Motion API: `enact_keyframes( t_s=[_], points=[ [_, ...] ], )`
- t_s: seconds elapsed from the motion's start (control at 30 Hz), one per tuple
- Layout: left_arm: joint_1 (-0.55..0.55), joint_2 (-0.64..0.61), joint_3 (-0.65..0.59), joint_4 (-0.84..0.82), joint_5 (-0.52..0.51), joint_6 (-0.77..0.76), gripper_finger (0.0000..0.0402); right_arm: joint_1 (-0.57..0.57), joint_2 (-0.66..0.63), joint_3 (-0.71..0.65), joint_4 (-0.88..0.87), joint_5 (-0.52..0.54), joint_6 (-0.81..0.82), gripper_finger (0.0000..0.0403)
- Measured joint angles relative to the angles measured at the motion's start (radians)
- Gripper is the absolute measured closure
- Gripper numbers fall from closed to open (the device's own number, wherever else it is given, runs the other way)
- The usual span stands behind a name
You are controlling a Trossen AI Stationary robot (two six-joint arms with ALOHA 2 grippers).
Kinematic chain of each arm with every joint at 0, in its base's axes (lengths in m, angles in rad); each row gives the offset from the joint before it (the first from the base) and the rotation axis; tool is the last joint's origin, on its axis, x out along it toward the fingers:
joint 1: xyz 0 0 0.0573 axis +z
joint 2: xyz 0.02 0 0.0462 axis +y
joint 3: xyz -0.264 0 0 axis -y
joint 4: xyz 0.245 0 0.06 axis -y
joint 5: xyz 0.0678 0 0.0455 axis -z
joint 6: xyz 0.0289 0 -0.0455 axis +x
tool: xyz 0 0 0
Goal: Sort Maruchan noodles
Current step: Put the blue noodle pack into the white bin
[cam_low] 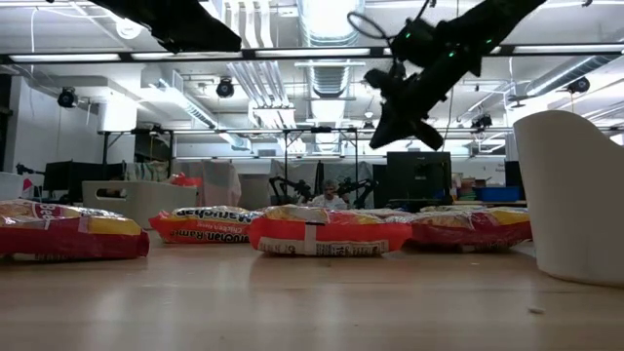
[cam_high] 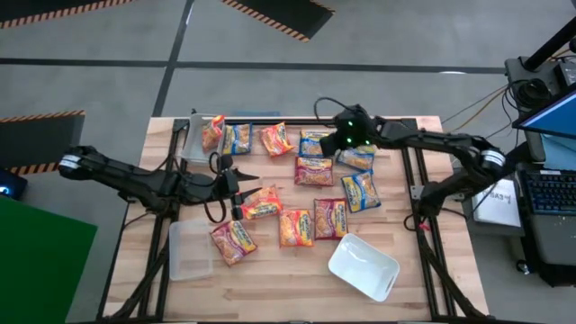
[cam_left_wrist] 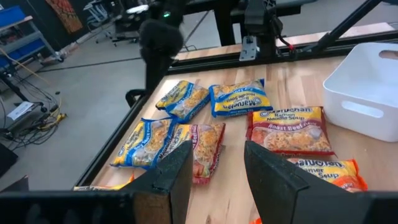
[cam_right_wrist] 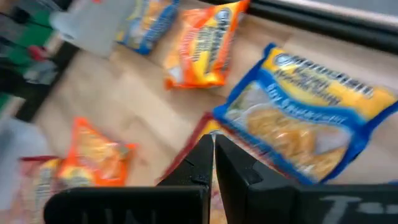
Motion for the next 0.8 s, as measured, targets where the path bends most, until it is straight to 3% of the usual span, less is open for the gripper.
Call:
enact_keyframes(
  t_s=[0.5, 0.63, 0.8],
  points=[
    [0.0, -0.003, 0.0, -0.008, 0.0, 0.0, 0.0274, -0.133, 0.278, 0.373, -0.513, -0.002, -0.143, 0.0388],
    [0.0, -0.003, 0.0, -0.01, 0.0, 0.0, 0.0274, -0.136, 0.3, 0.392, -0.545, -0.01, -0.15, 0.0351],
    [0.0, -0.003, 0.0, -0.011, 0.0, 0.0, 0.0274, -0.136, 0.306, 0.382, -0.545, -0.009, -0.152, 0.0268]
  ],
)
